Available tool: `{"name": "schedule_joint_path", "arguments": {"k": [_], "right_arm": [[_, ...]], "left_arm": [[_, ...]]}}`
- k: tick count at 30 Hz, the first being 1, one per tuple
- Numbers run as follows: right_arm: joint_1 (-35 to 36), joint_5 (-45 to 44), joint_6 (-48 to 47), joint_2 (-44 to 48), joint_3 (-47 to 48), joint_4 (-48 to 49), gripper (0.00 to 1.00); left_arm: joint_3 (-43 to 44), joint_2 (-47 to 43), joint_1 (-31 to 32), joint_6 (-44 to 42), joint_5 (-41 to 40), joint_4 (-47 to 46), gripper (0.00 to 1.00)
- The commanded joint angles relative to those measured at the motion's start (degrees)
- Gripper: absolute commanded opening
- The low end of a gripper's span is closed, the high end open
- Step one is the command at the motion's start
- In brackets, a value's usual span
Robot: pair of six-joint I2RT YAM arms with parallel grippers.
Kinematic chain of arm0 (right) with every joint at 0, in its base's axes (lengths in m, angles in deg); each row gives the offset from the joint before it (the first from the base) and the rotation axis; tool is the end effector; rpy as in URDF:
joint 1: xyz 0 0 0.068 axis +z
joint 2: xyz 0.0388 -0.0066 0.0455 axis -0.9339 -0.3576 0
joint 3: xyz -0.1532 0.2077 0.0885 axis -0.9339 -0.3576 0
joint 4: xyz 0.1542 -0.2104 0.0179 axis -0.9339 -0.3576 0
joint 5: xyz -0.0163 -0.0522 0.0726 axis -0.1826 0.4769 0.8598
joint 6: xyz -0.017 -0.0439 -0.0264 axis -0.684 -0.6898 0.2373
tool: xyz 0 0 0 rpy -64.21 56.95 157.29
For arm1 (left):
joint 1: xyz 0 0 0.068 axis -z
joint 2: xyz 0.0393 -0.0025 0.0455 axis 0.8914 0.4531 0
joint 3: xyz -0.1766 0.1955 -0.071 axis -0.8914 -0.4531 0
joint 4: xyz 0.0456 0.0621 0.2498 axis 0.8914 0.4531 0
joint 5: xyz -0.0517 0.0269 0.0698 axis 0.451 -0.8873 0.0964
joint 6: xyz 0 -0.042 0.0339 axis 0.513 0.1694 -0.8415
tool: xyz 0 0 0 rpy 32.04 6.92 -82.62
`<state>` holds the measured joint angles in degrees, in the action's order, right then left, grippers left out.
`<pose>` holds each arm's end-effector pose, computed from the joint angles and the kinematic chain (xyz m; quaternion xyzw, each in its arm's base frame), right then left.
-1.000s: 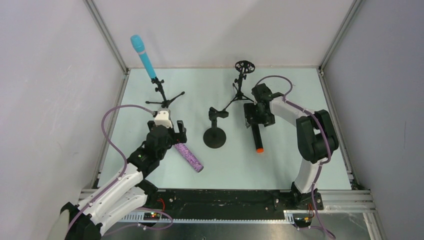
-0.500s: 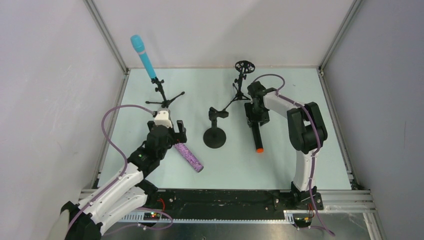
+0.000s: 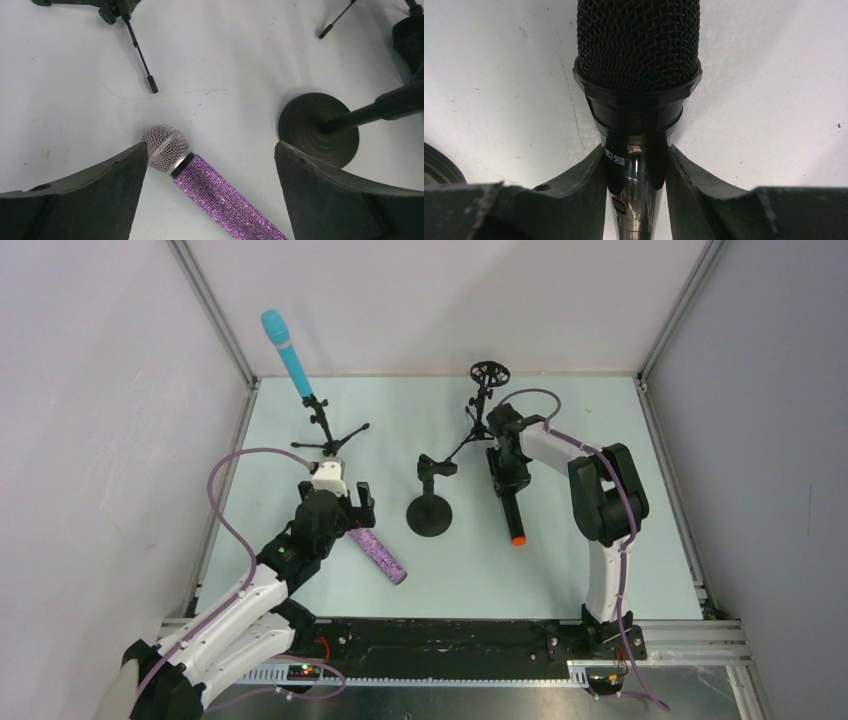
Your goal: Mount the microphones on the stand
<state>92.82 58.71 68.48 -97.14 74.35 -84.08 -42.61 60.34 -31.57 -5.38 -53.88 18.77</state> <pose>0.3705 0.1607 0.1620 -0.1120 0.9859 0.0056 0.1242 0.1602 -0.0828 0.2298 0.0012 0.8398 -0.0718 0.5382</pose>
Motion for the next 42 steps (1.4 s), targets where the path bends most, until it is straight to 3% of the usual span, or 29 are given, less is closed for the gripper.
{"name": "schedule_joint_path", "arguments": {"k": [1,2,4,18,34,42], "right_arm": [[-0.39,1.75,-1.27,-2.5,0.11,-1.56,0.16],[-0.52,1.93,-1.61,-2.25,0.12,-1.53,0.06],[-0.68,2.11,-1.76,-1.87,0.13,-1.38,0.0],[-1.94,6.47,-3.55,5.87,0.39,-0.65,0.0],[-0.11,6.26,-6.36,30.11,-0.75,4.15,0.0],[0.15,12.32,-7.5,48.13,-10.83,18.59,0.0]], "left_arm": [[2.44,-1.69,0.16,-2.92,4.24,-3.26,1.0],[2.48,-2.02,0.2,-2.99,4.35,-3.4,1.0],[2.7,-2.44,0.16,-3.12,4.61,-3.59,1.0],[6.06,-5.03,0.16,-4.11,9.91,-3.92,1.0],[9.65,-3.19,0.18,-2.93,10.18,-6.38,1.0],[10.1,-2.61,0.16,-2.4,10.6,-7.07,1.0]]}}
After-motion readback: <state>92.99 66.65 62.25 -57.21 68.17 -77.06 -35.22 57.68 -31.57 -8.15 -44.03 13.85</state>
